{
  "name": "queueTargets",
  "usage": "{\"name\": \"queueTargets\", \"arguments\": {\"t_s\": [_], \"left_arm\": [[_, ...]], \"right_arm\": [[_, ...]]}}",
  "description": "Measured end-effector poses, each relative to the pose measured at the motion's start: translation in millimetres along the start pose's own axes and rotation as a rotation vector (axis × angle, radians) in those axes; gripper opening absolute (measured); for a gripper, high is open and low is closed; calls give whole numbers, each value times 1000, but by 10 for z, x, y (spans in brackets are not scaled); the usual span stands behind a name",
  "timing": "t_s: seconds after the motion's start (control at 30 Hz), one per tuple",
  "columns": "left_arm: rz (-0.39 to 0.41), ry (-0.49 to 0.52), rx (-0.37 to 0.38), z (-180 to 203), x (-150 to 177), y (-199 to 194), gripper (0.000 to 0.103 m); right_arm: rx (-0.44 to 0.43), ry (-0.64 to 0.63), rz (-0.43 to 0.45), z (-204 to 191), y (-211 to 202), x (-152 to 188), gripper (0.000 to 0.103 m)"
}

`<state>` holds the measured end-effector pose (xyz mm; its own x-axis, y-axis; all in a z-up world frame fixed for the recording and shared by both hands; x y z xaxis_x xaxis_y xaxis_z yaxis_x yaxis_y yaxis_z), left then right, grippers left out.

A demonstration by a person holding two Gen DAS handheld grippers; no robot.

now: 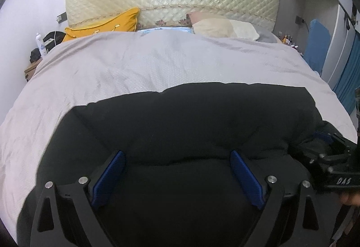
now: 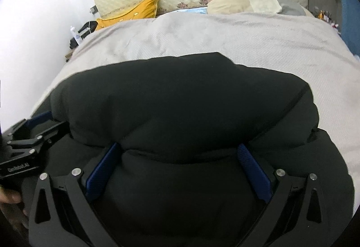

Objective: Fold large clothes

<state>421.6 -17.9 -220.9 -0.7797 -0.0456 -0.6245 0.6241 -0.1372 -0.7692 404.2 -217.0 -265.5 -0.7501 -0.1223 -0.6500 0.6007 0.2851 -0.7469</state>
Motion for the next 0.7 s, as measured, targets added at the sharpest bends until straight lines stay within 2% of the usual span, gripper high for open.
{"name": "queueTargets", "arguments": {"t_s": [0.1, 0.2, 0.33, 0.43, 0.5, 0.57, 0.7], "left_arm": [[-17, -24, 19, -74, -22, -105, 95], [12, -35, 4, -202, -113, -260, 95], [67, -21, -94, -443, -212, -371, 95], [42, -19, -135, -592, -200, -322, 95], [42, -21, -146, -662, -197, -330, 95], [50, -27, -150, -719, -180, -357, 95], [31, -18, -144, -779, -75, -303, 95]], "right_arm": [[5, -22, 21, 33, -125, -14, 103], [28, -37, 30, 111, -226, -28, 103], [34, -41, 52, 251, -370, -63, 103], [105, -69, 68, 438, -516, -25, 103], [141, -55, 71, 575, -599, 6, 103], [128, -7, 102, 697, -683, -1, 103], [125, 36, 72, 834, -556, 69, 103]]}}
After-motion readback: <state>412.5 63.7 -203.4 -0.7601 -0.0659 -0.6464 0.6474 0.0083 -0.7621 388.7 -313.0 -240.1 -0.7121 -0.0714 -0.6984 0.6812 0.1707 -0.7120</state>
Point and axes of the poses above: each gripper's, at about its wrist camera, not at the fingertips, and y roughly the way its jaws point, z to its right, x to its underside, the point moved 9 cm from there along y, roughly the way its jaws point, and after that the axes turned 11 degrees about -y, right-handed, at the moved point
